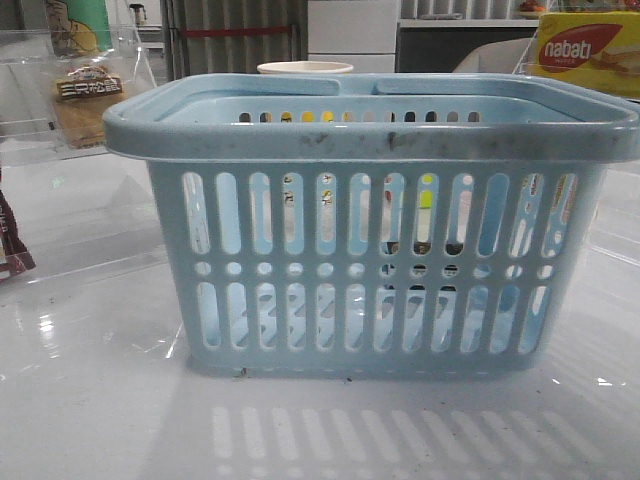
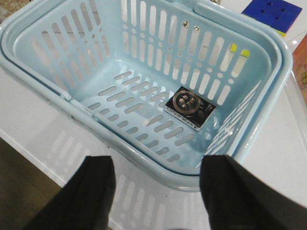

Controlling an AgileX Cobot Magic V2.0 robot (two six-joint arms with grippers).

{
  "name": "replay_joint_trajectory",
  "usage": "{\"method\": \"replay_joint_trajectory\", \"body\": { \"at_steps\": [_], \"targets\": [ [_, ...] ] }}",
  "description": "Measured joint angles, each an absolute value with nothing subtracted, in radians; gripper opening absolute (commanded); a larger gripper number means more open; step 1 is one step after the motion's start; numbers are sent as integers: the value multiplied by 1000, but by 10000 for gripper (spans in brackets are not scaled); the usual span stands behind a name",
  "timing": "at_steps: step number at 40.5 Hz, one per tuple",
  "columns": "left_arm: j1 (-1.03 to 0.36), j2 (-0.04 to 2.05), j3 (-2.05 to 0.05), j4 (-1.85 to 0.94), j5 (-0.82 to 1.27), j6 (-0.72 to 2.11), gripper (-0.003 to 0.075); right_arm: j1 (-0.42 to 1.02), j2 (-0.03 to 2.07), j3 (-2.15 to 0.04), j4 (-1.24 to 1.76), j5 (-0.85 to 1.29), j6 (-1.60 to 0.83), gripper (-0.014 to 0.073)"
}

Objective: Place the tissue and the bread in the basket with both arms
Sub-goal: 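Reach the left gripper to the packaged bread on the shelf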

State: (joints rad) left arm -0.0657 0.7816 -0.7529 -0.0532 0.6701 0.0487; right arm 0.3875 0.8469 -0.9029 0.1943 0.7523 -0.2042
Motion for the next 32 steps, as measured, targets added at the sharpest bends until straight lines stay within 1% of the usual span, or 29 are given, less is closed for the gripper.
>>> {"method": "replay_joint_trajectory", "body": {
  "at_steps": [13,21,32],
  "targets": [
    [-66,1162,-953,-53,593,49,601,388,849,-900,194,763,-204,499],
    [-66,1388,-1103,-55,579,49,601,388,849,-900,194,763,-204,499],
    [-55,1620,-1320,-151,577,49,601,388,849,-900,192,763,-204,499]
  ]
}}
